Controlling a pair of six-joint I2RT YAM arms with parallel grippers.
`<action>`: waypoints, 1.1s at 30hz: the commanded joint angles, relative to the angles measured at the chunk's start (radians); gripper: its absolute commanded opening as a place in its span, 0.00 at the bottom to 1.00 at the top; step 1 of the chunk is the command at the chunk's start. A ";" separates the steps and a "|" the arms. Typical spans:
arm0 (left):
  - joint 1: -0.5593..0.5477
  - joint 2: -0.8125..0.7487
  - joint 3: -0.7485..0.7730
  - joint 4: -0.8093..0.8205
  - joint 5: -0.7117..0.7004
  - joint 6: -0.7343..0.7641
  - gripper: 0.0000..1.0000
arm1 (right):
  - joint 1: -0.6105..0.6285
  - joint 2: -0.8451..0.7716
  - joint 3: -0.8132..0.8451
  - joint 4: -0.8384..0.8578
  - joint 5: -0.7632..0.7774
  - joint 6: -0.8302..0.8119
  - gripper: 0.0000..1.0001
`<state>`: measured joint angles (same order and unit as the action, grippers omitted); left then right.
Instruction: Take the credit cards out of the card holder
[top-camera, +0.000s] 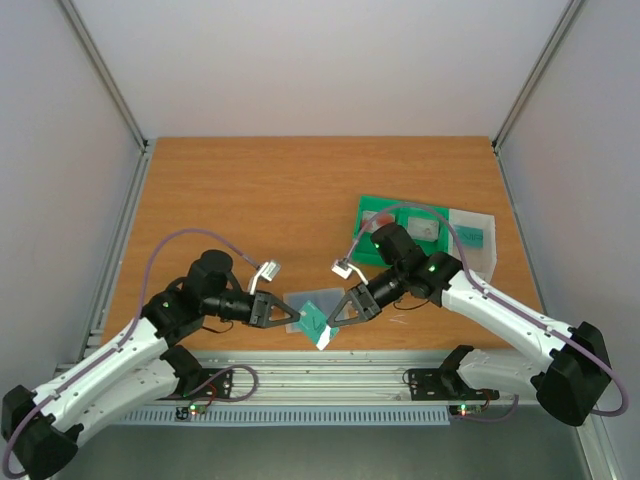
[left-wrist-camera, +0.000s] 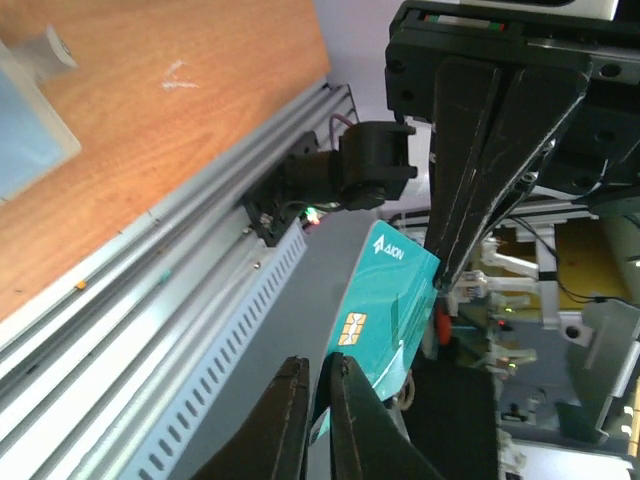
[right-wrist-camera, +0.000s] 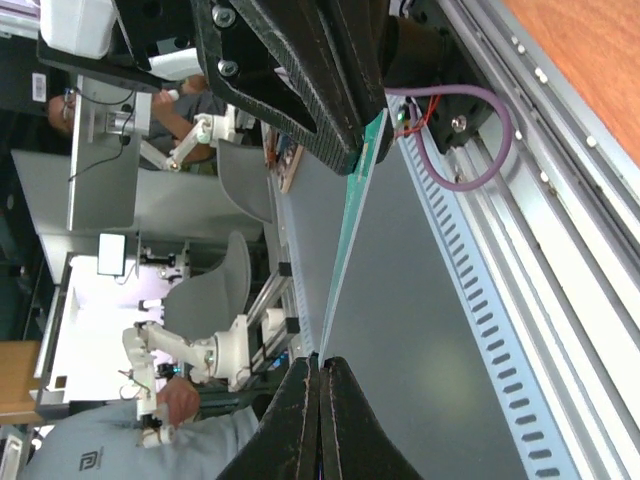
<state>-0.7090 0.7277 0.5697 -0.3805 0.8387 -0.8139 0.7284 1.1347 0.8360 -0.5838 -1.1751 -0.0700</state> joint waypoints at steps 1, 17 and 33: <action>-0.002 -0.013 -0.071 0.202 0.115 -0.088 0.03 | 0.006 -0.018 0.043 -0.026 -0.031 -0.035 0.01; -0.002 -0.020 -0.106 0.331 -0.030 -0.175 0.00 | 0.006 -0.146 -0.030 0.111 0.393 0.234 0.43; -0.001 -0.032 -0.090 0.539 -0.371 -0.242 0.00 | 0.005 -0.263 -0.106 0.362 0.680 0.605 0.57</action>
<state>-0.7086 0.7116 0.4686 0.0414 0.5808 -1.0454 0.7284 0.8772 0.7483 -0.3710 -0.5423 0.4038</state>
